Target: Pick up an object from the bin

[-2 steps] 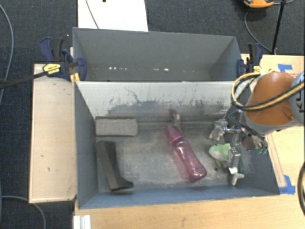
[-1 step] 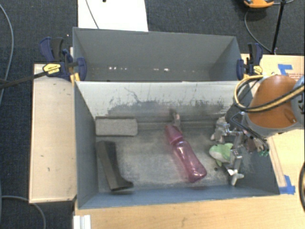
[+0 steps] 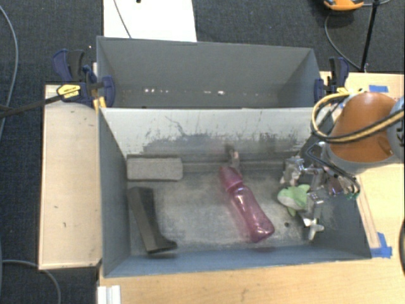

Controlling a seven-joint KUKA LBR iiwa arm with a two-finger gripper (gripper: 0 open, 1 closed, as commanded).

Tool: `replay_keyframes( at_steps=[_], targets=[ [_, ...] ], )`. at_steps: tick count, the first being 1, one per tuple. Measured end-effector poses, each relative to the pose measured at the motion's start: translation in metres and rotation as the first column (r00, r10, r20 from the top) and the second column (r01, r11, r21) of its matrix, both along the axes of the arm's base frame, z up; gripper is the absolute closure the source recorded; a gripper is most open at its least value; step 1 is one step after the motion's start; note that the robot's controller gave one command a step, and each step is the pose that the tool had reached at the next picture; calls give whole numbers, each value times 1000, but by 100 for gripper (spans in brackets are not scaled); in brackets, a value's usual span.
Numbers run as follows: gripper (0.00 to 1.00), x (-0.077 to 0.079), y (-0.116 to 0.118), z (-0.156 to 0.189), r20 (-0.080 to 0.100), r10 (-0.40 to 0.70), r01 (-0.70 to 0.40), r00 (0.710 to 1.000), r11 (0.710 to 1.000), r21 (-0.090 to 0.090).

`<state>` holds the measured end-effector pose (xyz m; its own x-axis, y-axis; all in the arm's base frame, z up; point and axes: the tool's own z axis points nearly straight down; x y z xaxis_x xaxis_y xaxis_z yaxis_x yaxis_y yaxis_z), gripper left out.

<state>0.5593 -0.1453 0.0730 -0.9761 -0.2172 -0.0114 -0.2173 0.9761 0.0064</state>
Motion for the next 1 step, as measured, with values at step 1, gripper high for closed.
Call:
replay_keyframes(
  at_steps=[1],
  targets=[
    [100,-14,-3,-1,3,-39,39,999,999,1]
  ],
)
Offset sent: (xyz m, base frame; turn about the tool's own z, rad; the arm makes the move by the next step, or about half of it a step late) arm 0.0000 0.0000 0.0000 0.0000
